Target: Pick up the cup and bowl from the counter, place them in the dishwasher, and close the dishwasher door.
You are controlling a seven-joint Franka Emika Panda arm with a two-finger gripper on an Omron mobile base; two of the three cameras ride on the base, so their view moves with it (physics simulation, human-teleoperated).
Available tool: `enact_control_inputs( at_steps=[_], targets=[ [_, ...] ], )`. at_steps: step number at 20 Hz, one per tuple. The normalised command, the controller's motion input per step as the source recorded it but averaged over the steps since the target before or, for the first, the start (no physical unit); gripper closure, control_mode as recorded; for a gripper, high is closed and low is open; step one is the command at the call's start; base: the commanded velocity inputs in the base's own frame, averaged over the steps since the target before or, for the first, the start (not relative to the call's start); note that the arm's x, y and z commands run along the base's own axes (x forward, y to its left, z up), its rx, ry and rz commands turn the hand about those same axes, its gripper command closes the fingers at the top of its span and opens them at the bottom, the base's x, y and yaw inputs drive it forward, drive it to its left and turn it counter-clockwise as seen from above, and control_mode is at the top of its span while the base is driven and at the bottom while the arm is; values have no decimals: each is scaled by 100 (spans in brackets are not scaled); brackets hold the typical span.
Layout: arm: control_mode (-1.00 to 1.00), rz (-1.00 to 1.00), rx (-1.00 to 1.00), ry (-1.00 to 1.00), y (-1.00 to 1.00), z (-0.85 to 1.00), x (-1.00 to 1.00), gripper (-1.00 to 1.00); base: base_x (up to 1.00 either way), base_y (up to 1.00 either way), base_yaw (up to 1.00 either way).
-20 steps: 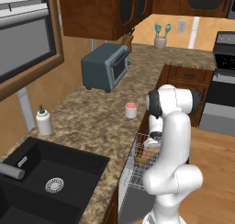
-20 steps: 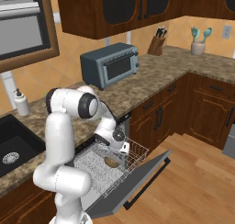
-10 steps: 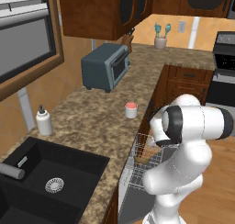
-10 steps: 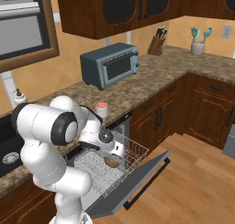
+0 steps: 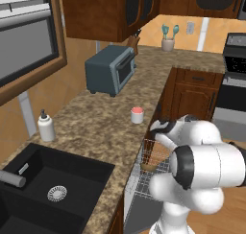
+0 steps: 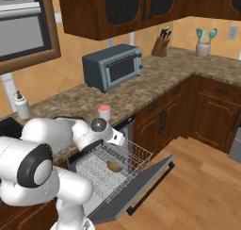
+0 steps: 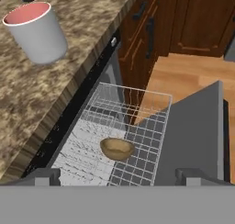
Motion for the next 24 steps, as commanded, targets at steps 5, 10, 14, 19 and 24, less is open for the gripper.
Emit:
enact_control_inputs(
  at_steps=[5, 10, 14, 19, 24],
  targets=[
    [-100, 0, 7, 20, -5, 83, 1, -100, 0, 0, 0],
    [-100, 0, 6, 19, 0, 76, 1, -100, 0, 0, 0],
    [-100, 0, 1, 20, 9, 19, 1, -100, 0, 0, 0],
    [-100, 0, 0, 6, 6, 1, 25, -100, 0, 0, 0],
    [-100, -1, 3, 0, 6, 13, 25, -100, 0, 0, 0]
  ],
)
